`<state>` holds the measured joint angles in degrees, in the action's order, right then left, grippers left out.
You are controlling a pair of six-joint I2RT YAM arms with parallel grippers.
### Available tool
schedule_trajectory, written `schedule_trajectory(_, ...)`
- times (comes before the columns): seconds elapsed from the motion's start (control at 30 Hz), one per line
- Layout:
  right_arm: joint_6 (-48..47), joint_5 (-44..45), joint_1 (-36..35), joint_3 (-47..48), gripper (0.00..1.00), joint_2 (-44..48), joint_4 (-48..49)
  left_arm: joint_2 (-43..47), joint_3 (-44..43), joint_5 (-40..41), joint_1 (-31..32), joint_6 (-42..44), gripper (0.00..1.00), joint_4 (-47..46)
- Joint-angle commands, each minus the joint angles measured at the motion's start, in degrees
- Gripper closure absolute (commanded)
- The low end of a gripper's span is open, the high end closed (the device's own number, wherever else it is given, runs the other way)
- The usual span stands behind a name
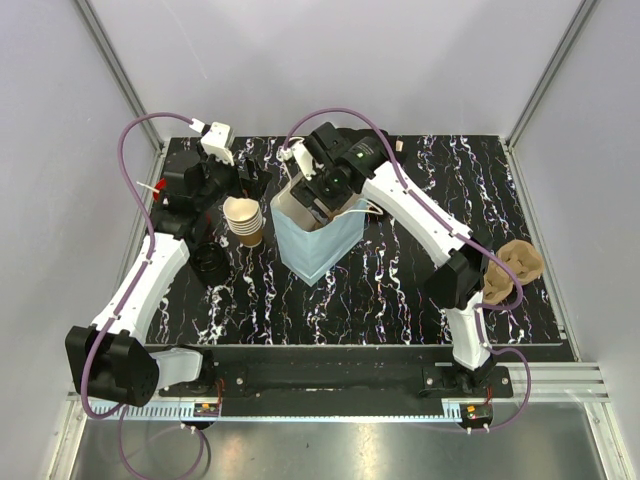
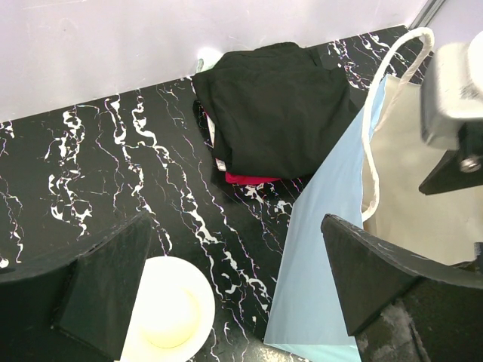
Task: Pack the takeout coffee
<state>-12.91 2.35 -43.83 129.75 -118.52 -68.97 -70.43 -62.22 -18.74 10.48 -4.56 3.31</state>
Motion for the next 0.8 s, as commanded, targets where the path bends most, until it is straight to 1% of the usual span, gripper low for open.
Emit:
schedule_trajectory(0.0, -2.1, 1.3, 0.3, 3.7, 0.13, 3.1, -0.5, 2.2, 0.2, -0.6, 0.2, 0.5, 0.01, -2.6)
schedule_trajectory(0.43, -4.8, 3.5, 0.3, 8.2, 0.08, 4.8, -1.7, 2.9, -0.5, -0.9, 0.3, 1.3, 0.01, -1.4)
schedule_trajectory(0.6, -6.3, 3.9, 0.3, 8.8, 0.04, 6.2, -2.0, 3.3, -1.1, -1.2, 0.4, 2.0, 0.01, -0.3)
schedule_trajectory(0.77, -8.4, 4.8, 0.4, 9.6, 0.03, 9.2, -2.0, 3.8, -1.8, -1.5, 0.3, 2.5, 0.01, 0.7)
